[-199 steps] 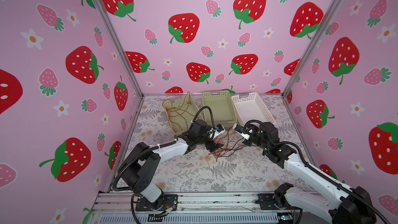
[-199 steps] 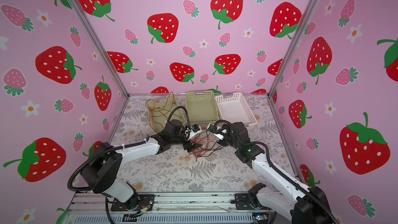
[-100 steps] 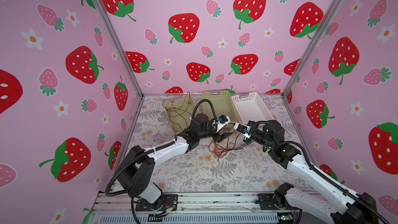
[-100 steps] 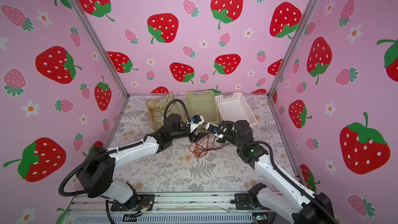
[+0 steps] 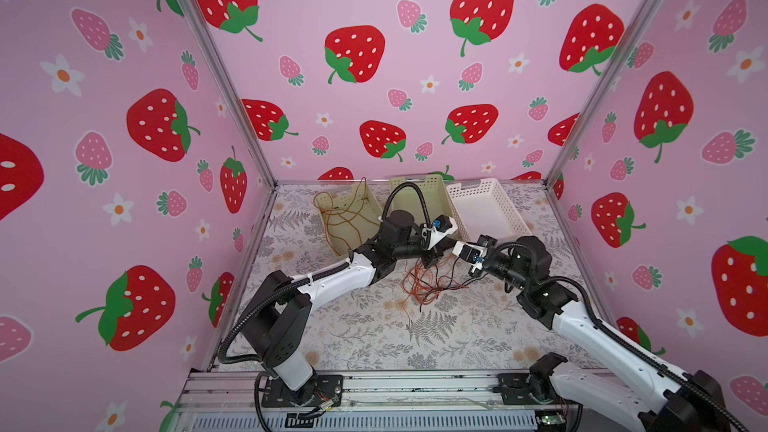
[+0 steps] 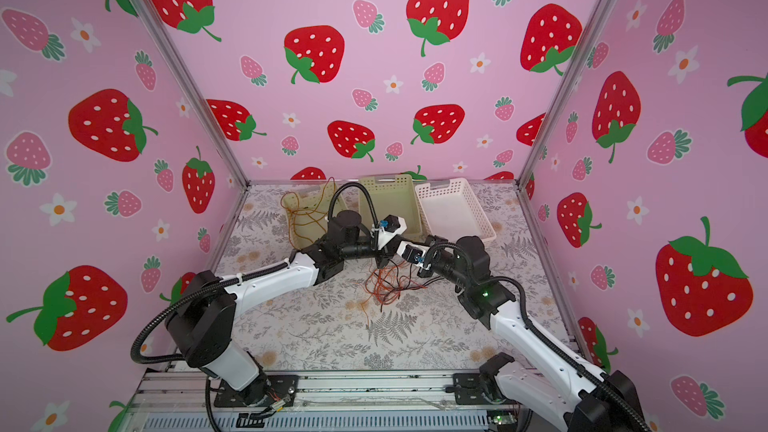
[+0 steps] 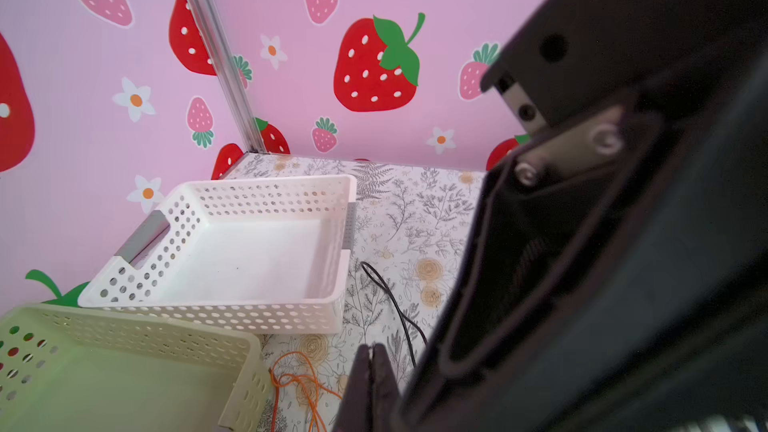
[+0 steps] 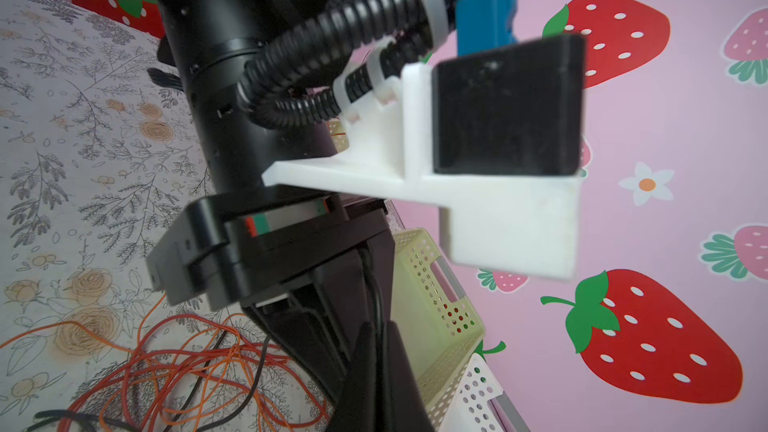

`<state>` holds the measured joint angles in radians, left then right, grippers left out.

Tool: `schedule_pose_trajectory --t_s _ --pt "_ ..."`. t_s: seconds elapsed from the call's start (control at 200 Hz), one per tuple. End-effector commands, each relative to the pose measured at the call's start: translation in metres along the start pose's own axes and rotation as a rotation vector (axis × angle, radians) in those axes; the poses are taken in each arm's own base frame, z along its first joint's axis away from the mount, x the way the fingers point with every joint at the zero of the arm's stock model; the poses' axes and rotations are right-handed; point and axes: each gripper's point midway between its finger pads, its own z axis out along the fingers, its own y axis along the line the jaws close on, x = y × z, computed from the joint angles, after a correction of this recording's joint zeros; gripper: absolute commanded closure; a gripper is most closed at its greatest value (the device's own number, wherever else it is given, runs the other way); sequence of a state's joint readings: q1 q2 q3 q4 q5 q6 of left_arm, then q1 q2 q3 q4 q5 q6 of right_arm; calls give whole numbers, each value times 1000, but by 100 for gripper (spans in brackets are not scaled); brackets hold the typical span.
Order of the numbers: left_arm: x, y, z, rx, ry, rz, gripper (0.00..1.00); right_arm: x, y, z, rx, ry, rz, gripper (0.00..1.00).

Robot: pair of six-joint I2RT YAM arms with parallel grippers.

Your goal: Untangle the cables

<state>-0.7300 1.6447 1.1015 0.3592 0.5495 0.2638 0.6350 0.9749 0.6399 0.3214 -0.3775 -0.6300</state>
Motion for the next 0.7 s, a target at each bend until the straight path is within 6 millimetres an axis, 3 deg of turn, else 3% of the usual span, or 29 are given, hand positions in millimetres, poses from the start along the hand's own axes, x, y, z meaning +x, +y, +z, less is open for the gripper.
schedule_pose_trajectory --t_s 0.0,0.11,0.19,0.265,0.37,0.495,0.61,0.695 --pt "-41 4 -11 -28 -61 65 100 -1 -6 -3 51 -9 -1 85" --pt "-63 11 -24 -85 -82 92 100 12 -12 -9 112 29 55 50" --pt "-80 15 -33 -120 -101 111 100 22 -11 -15 139 27 116 40" --pt "-96 18 -41 -142 -128 126 100 26 -3 -23 138 -5 162 38" --pt "-117 19 -49 -160 -170 137 100 35 28 -20 32 -37 222 39" --pt "-139 21 -56 -175 -210 155 100 65 68 -4 -120 15 302 47" --pt "-157 27 -66 -215 -231 197 100 80 80 0 -143 42 332 53" --pt "-168 30 -72 -230 -231 226 100 75 74 0 -121 21 330 52"
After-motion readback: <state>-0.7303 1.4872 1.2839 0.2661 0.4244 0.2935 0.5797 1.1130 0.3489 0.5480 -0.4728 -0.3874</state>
